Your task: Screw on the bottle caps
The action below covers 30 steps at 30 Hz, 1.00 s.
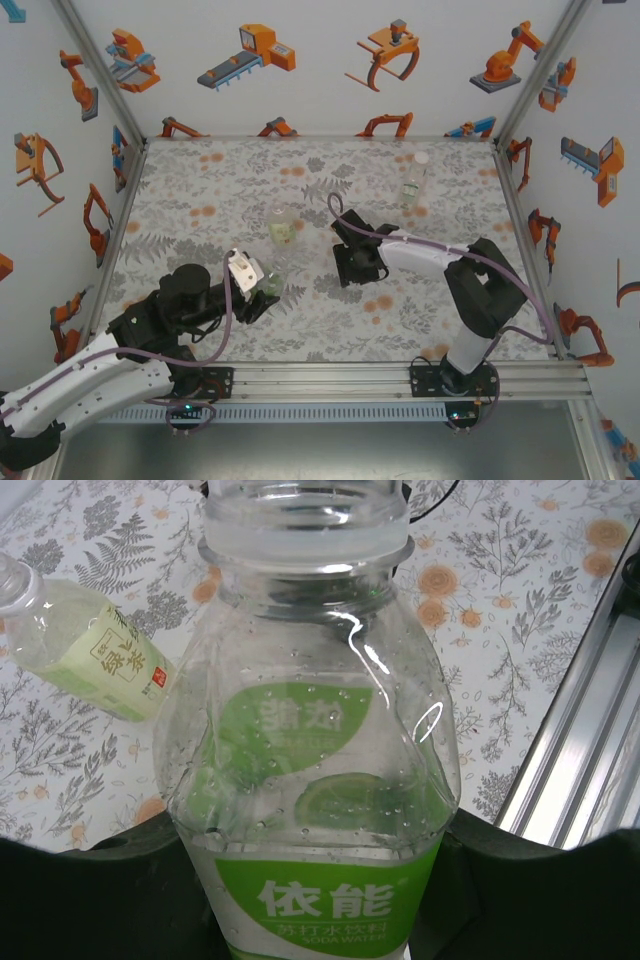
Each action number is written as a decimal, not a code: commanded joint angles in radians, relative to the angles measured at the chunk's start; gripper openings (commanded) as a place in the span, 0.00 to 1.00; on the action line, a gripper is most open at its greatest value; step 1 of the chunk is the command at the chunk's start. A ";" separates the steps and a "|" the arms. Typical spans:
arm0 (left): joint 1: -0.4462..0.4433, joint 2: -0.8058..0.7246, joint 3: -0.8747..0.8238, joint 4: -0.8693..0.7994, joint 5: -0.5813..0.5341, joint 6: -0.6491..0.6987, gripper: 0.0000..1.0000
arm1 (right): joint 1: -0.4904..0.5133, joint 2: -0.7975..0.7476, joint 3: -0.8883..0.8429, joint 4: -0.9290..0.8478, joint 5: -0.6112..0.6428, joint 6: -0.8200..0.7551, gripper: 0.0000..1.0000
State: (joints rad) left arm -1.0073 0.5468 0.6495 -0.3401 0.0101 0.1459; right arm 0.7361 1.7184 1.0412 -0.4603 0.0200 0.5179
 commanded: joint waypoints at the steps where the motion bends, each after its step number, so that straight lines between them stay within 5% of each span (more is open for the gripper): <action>1: 0.002 -0.009 0.003 -0.017 -0.010 -0.014 0.00 | -0.002 -0.022 0.075 -0.035 0.032 -0.018 0.50; 19: 0.001 -0.061 0.009 -0.065 -0.035 -0.013 0.00 | 0.027 0.328 0.520 -0.162 -0.005 -0.050 0.48; 30: 0.001 -0.080 0.003 -0.079 -0.045 -0.011 0.00 | 0.050 0.420 0.603 -0.222 0.028 -0.055 0.45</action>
State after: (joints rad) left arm -1.0073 0.4732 0.6495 -0.4183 -0.0299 0.1436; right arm 0.7792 2.1323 1.6138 -0.6300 0.0097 0.4759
